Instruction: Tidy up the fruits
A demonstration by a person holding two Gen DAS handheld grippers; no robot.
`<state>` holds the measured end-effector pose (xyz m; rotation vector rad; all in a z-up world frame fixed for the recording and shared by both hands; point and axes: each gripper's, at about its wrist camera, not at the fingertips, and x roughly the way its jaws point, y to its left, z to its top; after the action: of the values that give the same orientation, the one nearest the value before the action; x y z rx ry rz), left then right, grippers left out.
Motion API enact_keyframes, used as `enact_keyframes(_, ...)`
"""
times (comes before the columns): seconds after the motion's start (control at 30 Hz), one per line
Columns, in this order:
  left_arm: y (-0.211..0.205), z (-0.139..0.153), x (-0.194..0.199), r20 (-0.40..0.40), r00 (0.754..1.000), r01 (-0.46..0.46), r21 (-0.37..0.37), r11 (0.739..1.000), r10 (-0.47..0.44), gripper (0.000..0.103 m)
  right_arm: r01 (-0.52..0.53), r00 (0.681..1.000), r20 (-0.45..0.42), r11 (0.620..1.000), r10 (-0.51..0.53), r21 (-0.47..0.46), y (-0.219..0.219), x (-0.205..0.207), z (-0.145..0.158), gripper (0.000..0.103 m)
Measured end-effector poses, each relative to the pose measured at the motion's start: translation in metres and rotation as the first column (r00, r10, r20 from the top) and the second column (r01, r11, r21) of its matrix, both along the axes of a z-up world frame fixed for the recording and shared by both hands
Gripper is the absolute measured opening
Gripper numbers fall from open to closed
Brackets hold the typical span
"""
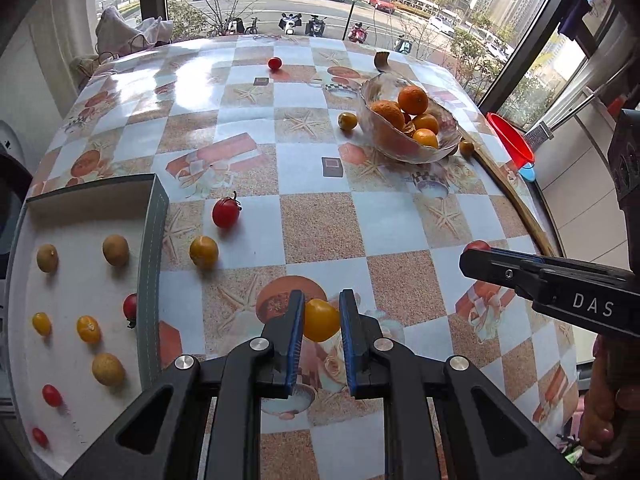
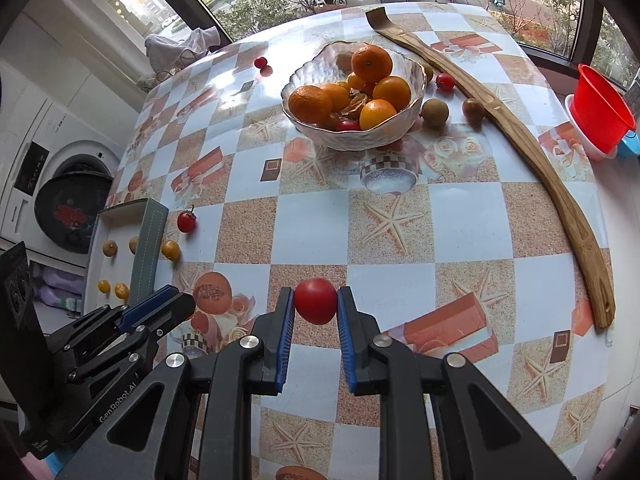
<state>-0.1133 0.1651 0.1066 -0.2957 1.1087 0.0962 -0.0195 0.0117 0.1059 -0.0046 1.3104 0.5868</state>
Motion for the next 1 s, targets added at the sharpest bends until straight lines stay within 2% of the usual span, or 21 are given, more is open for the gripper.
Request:
enact_keyframes(0.23, 0.038, 0.015, -0.034, 0.008, 0.997, -0.072, -0.002, 0.997, 0.072, 0.019, -0.064, 0.998, 0.001, 0.998, 0.064, 0.005, 0.047, -0.029, 0.010, 0.023)
enact_keyframes(0.5, 0.089, 0.019, -0.079, -0.019, 0.984, -0.176, 0.022, 0.984, 0.176, 0.019, -0.150, 0.989, -0.004, 0.989, 0.150, 0.014, 0.107, -0.063, 0.017, 0.023)
enact_keyframes(0.8, 0.132, 0.013, -0.118, -0.037, 0.960, -0.278, 0.015, 0.960, 0.278, 0.019, -0.245, 0.969, -0.011, 0.969, 0.245, 0.016, 0.162, -0.094, 0.021, 0.023)
enact_keyframes(1.0, 0.149, 0.003, -0.136, -0.061, 0.947, -0.316, 0.006, 0.949, 0.315, 0.019, -0.282, 0.959, -0.031, 0.959, 0.282, 0.010, 0.183, -0.109, 0.017, 0.023)
